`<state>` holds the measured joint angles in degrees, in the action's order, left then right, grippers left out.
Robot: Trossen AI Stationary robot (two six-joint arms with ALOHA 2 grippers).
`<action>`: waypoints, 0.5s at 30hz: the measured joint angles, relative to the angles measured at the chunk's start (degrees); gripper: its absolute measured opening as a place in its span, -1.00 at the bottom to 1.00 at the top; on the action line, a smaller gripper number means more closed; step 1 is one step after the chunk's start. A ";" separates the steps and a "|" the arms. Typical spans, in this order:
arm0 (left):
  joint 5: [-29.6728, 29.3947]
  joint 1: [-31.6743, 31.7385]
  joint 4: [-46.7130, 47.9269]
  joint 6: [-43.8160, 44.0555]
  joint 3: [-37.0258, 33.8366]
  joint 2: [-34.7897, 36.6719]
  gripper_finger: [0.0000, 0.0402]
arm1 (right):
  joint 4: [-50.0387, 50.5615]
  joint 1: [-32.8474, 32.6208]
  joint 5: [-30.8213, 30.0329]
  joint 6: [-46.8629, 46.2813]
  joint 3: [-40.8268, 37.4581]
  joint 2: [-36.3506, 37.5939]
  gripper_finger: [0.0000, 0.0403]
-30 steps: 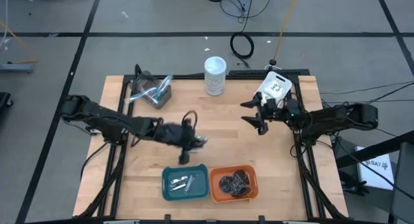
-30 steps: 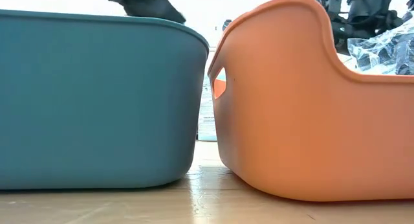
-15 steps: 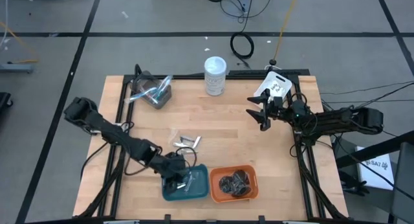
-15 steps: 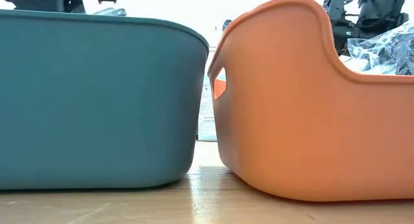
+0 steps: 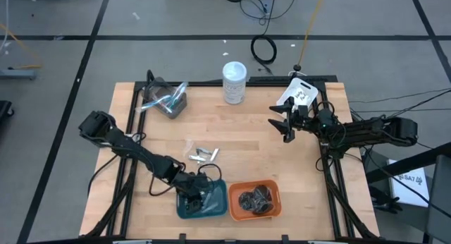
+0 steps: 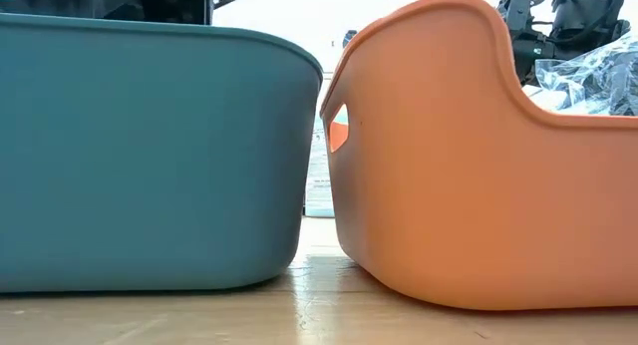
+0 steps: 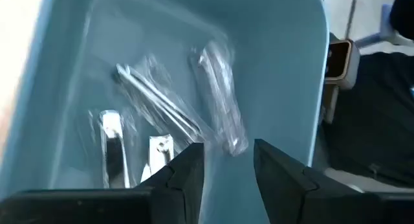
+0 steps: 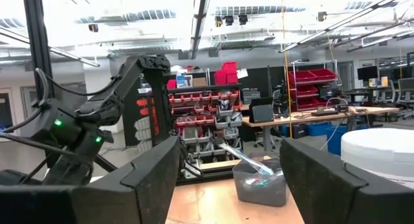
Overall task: Pick & Place Travel size toiletries
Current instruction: Put the silver nail cutter into the green bin
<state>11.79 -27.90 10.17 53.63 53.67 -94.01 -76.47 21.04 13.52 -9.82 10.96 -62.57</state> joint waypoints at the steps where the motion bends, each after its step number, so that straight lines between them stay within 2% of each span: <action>1: 1.57 0.42 0.13 0.55 0.00 0.19 -0.34 | 0.02 0.00 0.01 0.00 0.00 0.00 0.26; 4: 8.72 2.39 0.38 0.71 0.00 1.17 -0.32 | 0.02 0.00 0.02 0.00 0.00 0.00 0.25; 6: 11.33 3.70 1.26 0.67 0.00 2.16 -0.33 | 0.02 0.00 0.02 0.00 0.00 0.00 0.25; 12: 8.52 6.99 6.70 -6.27 0.00 7.13 -0.39 | 0.02 0.00 0.04 0.00 0.00 0.00 0.25; 15: 4.44 8.90 9.62 -9.88 0.00 10.40 -0.41 | 0.04 0.00 0.04 0.00 0.00 0.00 0.25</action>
<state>16.23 -19.01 19.79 43.74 53.67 -83.61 -76.42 21.04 13.56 -9.82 10.96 -62.57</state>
